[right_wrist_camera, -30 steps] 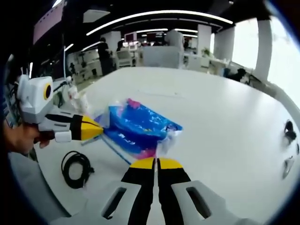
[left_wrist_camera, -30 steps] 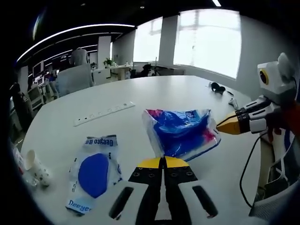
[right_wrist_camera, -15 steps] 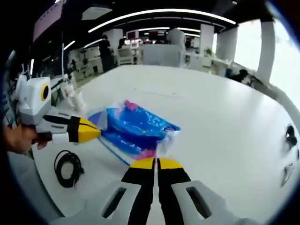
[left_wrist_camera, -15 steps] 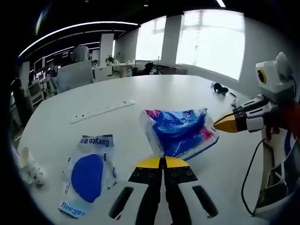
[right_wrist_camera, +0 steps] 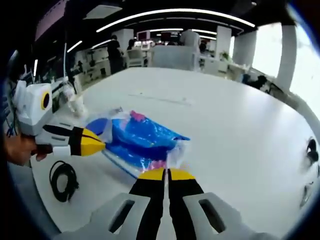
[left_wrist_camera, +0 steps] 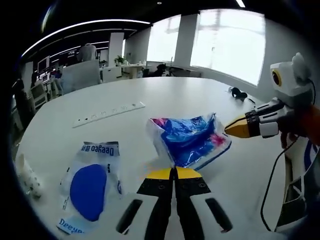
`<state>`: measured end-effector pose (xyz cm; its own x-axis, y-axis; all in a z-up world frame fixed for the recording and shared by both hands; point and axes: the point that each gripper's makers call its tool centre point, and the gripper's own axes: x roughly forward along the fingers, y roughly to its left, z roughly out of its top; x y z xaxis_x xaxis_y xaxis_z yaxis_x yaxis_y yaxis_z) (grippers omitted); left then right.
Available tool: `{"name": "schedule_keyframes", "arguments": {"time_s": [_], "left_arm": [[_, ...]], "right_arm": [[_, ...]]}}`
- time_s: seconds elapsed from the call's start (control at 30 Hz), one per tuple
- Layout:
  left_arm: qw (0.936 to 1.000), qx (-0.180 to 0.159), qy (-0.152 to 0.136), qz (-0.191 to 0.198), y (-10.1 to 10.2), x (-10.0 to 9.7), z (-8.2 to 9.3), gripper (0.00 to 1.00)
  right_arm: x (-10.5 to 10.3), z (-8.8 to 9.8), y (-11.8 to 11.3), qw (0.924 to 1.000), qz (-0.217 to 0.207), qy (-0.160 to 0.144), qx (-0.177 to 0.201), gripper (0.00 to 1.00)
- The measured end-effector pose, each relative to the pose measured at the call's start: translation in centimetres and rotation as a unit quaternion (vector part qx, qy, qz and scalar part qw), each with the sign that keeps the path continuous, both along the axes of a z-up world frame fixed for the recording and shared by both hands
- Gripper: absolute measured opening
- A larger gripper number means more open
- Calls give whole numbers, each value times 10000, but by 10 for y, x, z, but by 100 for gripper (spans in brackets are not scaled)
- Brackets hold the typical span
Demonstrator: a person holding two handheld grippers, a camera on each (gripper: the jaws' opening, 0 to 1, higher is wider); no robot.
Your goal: Arrange the tabletop items into an orderly group along one side of the table until the central work area is clear of visible clutter.
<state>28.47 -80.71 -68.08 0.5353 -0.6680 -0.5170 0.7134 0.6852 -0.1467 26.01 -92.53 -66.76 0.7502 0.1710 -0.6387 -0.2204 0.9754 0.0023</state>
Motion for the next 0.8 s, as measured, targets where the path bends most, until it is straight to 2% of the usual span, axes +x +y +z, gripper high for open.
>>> {"name": "schedule_keyframes", "arguments": {"time_s": [0.23, 0.5, 0.8], "left_arm": [[10000, 9, 74, 33, -3, 6, -7, 0], [9999, 62, 130, -26, -7, 13, -17, 0], [9997, 121, 210, -76, -10, 16, -30, 0]], "right_arm": [[11, -6, -3, 10000, 59, 44, -56, 0], [17, -24, -8, 9996, 66, 230, -116, 0], [23, -35, -10, 9994, 41, 329, -121, 0]]}}
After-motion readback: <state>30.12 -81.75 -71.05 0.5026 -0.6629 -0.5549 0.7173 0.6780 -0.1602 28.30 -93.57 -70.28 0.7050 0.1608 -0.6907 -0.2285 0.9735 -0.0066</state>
